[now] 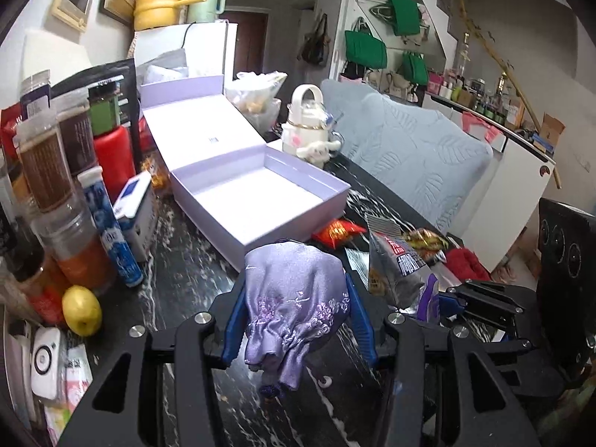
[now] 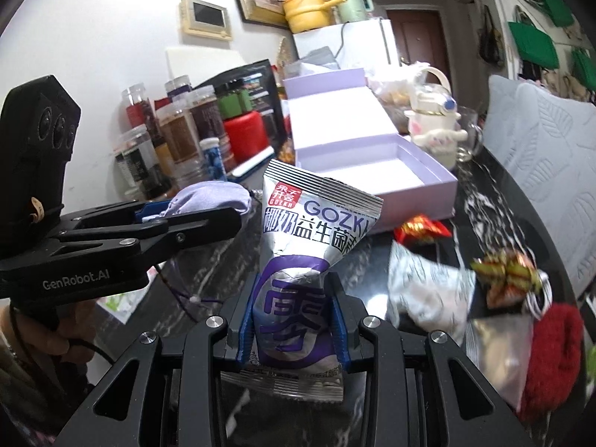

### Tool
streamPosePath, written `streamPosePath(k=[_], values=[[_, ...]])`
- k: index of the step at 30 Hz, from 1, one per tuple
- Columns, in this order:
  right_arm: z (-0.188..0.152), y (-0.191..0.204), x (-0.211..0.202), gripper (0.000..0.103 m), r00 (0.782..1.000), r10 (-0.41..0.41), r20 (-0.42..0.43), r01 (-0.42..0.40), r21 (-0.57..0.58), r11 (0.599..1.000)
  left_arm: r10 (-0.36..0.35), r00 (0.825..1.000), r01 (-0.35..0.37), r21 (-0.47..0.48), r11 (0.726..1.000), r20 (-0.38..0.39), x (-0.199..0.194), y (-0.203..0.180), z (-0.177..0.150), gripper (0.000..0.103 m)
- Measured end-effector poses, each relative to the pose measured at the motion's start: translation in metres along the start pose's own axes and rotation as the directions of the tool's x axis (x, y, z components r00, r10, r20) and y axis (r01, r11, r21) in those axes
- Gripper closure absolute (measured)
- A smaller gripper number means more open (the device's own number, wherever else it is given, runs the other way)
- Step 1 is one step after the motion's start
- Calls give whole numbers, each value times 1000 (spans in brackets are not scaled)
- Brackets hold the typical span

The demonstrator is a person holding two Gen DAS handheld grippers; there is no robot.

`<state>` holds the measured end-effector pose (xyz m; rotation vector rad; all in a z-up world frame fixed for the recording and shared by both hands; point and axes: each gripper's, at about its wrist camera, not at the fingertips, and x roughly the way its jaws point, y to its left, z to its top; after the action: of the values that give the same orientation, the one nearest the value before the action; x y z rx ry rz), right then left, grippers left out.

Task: Organize soft objects
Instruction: 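Carry the GOZKI bag and purple pouch with both tools to the lavender box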

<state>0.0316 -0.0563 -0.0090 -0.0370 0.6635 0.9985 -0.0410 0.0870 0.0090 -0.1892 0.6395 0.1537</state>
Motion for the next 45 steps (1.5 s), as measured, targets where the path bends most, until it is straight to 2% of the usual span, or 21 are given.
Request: streamPosePath(k=[8,15,23,28,36,40,45], values=[[32,-6,7,69,999,1,34,-1,-26,1000,12,999,-13,18,1000,33,6,8,29,54],[68,-12,8,69,996,-38,86,44,-72,996,12,996,-15,42,999,87,12,12,59,54],[109,-21,21,69,989,-100,108,109,-85,990,45,990,-59,104,993,131,27,15,92,54],[134,-28,32,69,986,-101,130,114,-97,989,39,986,-58,116,992,159,34,19,113,54],[171,-42,44,69,972,-158,176,177,-99,979,56,971,-88,131,987,231,42,25,151,54],[188,-54,57,69,971,-167,169,181,-74,981,106,956,-143,119,983,274,50,30,169,54],[203,-60,76,69,968,-187,168,206,-102,973,142,950,-180,117,977,278,70,39,183,54]])
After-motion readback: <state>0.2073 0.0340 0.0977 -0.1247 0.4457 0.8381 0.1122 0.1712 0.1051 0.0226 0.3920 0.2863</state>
